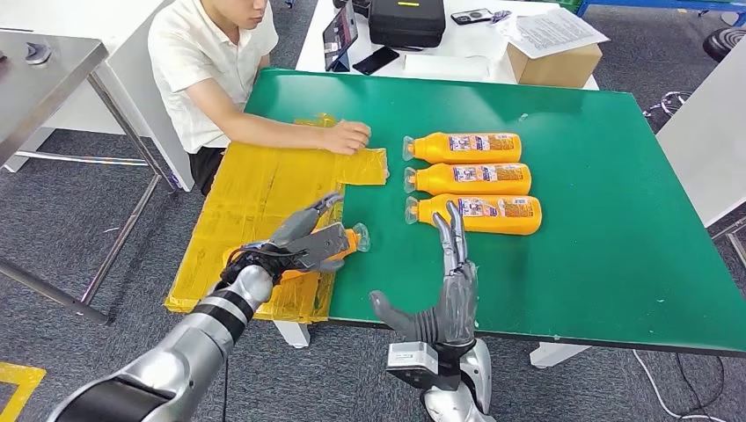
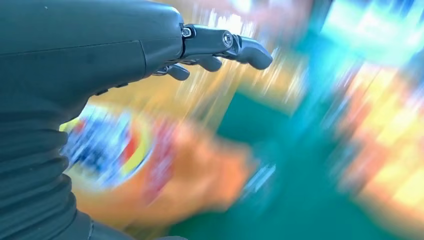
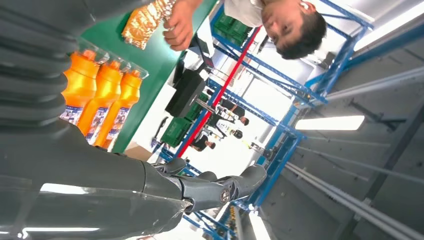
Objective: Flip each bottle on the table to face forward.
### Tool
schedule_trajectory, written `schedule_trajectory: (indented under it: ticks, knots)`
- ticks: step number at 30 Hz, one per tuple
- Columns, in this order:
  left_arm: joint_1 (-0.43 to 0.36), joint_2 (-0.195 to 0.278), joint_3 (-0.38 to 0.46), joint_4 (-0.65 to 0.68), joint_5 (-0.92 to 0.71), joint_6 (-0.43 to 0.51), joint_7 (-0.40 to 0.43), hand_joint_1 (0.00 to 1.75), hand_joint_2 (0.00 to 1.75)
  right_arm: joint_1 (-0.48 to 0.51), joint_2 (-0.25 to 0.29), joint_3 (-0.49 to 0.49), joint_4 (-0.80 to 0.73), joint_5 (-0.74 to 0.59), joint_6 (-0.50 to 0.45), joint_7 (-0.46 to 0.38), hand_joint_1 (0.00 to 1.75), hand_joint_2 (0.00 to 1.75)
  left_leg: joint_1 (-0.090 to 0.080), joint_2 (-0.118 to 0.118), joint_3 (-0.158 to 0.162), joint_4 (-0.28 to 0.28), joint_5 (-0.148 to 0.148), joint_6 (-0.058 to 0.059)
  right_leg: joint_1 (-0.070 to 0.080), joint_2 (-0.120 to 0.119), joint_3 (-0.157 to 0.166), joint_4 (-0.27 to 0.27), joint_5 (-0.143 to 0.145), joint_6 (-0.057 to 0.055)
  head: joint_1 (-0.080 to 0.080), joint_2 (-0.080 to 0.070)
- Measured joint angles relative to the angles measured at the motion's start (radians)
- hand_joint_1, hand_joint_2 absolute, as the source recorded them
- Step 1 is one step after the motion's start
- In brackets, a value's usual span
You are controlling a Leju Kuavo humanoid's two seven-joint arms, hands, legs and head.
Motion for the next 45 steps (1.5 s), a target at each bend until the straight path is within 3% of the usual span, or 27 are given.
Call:
schedule_trajectory:
  ticks: [2, 5, 11, 16, 18, 21, 23, 27, 30, 34, 45]
  knots:
    - [0.072, -0.017, -0.027, -0.121, 0.048, 0.162, -0.041, 0.00, 1.75, 0.014, 0.000, -0.002, 0.000, 0.026, 0.000, 0.000, 0.00, 1.75, 0.000, 0.000, -0.001, 0.000, 0.000, 0.000, 0.000, 0.000, -0.001, 0.000, 0.000, 0.000, 0.000, 0.000]
    - [0.166, -0.024, -0.081, -0.283, 0.078, 0.318, -0.071, 0.00, 1.75, 0.032, 0.000, -0.011, -0.003, 0.051, 0.000, 0.000, 0.00, 1.75, 0.000, 0.000, -0.002, 0.000, -0.001, 0.000, 0.000, 0.000, -0.002, 0.000, 0.000, 0.000, 0.000, 0.000]
    - [0.249, -0.025, -0.140, -0.445, 0.080, 0.399, -0.084, 0.00, 1.75, 0.044, 0.001, -0.023, -0.004, 0.063, 0.000, 0.000, 0.00, 1.75, 0.000, 0.000, -0.002, 0.000, 0.000, 0.000, 0.000, 0.000, -0.003, -0.001, 0.000, 0.000, 0.000, 0.000]
    - [0.295, -0.027, -0.148, -0.514, 0.113, 0.528, -0.116, 0.00, 1.75, 0.048, 0.004, -0.038, -0.008, 0.072, 0.000, 0.001, 0.00, 1.75, 0.000, 0.000, -0.002, 0.000, 0.000, 0.000, 0.000, 0.000, -0.002, 0.000, 0.000, 0.000, 0.000, 0.000]
    - [0.325, -0.029, -0.148, -0.544, 0.157, 0.534, -0.128, 0.00, 1.75, 0.049, -0.002, -0.040, -0.006, 0.071, 0.000, 0.031, 0.00, 1.75, 0.000, 0.000, -0.002, 0.000, 0.000, 0.000, 0.000, 0.000, -0.002, 0.000, 0.000, 0.000, 0.000, 0.000]
    - [0.391, -0.029, -0.159, -0.601, 0.252, 0.508, -0.135, 0.00, 1.75, 0.046, -0.050, -0.042, 0.011, 0.161, 0.004, 0.173, 0.00, 1.75, 0.000, 0.000, -0.002, 0.000, -0.001, 0.000, 0.000, 0.000, -0.002, -0.001, 0.000, 0.000, 0.000, 0.000]
    - [0.448, -0.029, -0.177, -0.642, 0.296, 0.479, -0.137, 0.00, 1.75, 0.046, -0.110, -0.059, 0.033, 0.238, 0.010, 0.259, 0.00, 1.75, -0.001, -0.001, -0.002, 0.000, -0.001, 0.000, -0.001, -0.001, -0.002, -0.002, -0.001, 0.000, 0.000, 0.000]
    - [0.562, -0.025, -0.228, -0.720, 0.349, 0.420, -0.133, 0.00, 1.75, 0.060, -0.251, -0.147, 0.054, 0.308, 0.071, 0.346, 0.00, 1.75, -0.003, -0.001, -0.003, 0.000, -0.002, 0.002, -0.002, -0.001, -0.002, -0.004, 0.000, 0.001, 0.000, 0.000]
    - [0.610, -0.016, -0.269, -0.760, 0.380, 0.385, -0.124, 0.00, 1.75, 0.085, -0.337, -0.225, 0.049, 0.334, 0.154, 0.387, 0.00, 1.75, -0.004, -0.001, -0.003, 0.000, -0.003, 0.003, -0.003, -0.001, -0.002, -0.004, 0.000, 0.001, 0.000, 0.000]
    - [0.632, -0.002, -0.299, -0.794, 0.397, 0.369, -0.120, 0.00, 1.75, 0.111, -0.410, -0.284, 0.032, 0.361, 0.231, 0.421, 0.00, 1.75, -0.004, 0.000, -0.003, 0.000, -0.003, 0.004, -0.003, -0.001, -0.002, -0.004, 0.000, 0.001, 0.000, 0.000]
    - [0.634, 0.008, -0.329, -0.832, 0.406, 0.351, -0.119, 0.00, 1.75, 0.126, -0.512, -0.287, 0.013, 0.426, 0.280, 0.479, 0.00, 1.75, -0.003, 0.000, -0.002, 0.000, -0.003, 0.003, -0.002, -0.001, -0.001, -0.003, 0.000, 0.001, 0.000, 0.000]
